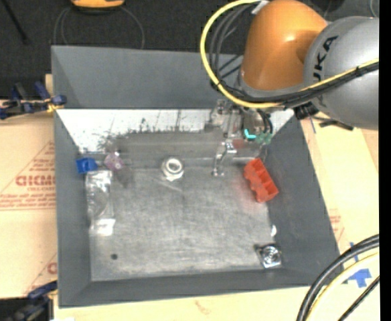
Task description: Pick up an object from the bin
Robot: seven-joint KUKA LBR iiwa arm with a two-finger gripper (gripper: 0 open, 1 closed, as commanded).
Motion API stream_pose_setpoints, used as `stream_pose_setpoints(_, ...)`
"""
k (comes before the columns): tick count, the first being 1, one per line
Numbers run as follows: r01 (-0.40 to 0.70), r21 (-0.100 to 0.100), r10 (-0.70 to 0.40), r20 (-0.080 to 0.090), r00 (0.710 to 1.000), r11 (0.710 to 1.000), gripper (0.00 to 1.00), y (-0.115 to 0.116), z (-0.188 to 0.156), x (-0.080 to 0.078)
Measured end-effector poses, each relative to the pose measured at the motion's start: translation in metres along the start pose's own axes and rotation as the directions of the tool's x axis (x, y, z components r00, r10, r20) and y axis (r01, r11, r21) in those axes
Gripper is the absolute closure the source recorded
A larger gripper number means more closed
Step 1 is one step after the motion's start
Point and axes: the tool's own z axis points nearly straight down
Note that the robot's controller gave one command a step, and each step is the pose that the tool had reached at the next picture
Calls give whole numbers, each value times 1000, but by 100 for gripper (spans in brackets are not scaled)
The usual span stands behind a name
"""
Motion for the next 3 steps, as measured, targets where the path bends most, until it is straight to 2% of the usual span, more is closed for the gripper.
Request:
stream_pose_setpoints(1,-163,-1,163,0,987,987,0,-57,118,10)
stream_pose_setpoints(2,-369,-6,369,6,929,929,0,37,137,0)
stream_pose_setpoints(3,-354,0,354,4,935,935,0,42,153,-3)
